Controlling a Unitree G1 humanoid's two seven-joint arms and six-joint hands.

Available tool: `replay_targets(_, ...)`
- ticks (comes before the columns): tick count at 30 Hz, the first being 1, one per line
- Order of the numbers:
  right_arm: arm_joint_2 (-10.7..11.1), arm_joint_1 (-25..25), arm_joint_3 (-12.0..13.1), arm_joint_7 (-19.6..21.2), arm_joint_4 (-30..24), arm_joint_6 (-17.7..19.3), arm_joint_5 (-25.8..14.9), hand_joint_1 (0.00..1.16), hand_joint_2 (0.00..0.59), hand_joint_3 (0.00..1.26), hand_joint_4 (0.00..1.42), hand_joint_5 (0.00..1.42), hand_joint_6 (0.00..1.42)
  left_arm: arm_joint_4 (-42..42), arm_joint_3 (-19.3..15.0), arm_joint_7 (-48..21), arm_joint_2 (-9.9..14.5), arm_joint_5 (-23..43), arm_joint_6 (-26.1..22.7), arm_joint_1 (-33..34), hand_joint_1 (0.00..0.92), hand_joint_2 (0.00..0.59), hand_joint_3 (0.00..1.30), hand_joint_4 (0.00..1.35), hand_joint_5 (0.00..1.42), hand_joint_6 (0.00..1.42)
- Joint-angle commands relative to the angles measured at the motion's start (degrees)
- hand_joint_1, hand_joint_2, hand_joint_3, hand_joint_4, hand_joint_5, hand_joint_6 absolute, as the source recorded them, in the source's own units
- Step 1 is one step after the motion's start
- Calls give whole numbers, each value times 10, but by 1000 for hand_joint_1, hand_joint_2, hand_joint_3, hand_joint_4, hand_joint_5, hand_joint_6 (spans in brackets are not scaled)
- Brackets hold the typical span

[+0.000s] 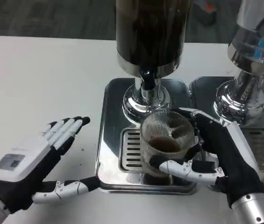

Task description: Grasp the cup under the faucet to collect the drink, then remove the cup.

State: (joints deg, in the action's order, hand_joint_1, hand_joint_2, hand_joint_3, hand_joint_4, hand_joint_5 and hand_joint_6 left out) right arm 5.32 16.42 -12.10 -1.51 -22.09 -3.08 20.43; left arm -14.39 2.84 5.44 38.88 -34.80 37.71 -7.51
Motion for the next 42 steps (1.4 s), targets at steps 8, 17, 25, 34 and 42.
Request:
replay_targets(8, 22, 30, -2, -30, -65, -4, -12, 917, 212, 483, 619, 636, 841, 105, -47, 36, 21, -56, -40, -116, 0, 104, 0, 0, 0, 0)
replay_targets(17, 34, 61, -3, -49, -104, -9, -19, 913, 226, 483, 617, 636, 861, 148, -71, 74, 3, -85, -58, -188, 0, 96, 0, 0, 0, 0)
replay_targets(25, 33, 86, -4, -48, -127, -17, -15, 906, 226, 483, 617, 636, 864, 184, -87, 98, -16, -95, -79, -232, 0, 98, 0, 0, 0, 0)
replay_targets(34, 30, 97, -5, -47, -132, -21, -23, 897, 232, 483, 620, 636, 865, 186, -83, 91, -20, -88, -81, -236, 0, 99, 0, 0, 0, 0)
replay_targets(42, 26, 100, -3, -43, -129, -19, -26, 891, 235, 483, 620, 641, 878, 177, -76, 93, -24, -86, -80, -228, 0, 100, 0, 0, 0, 0)
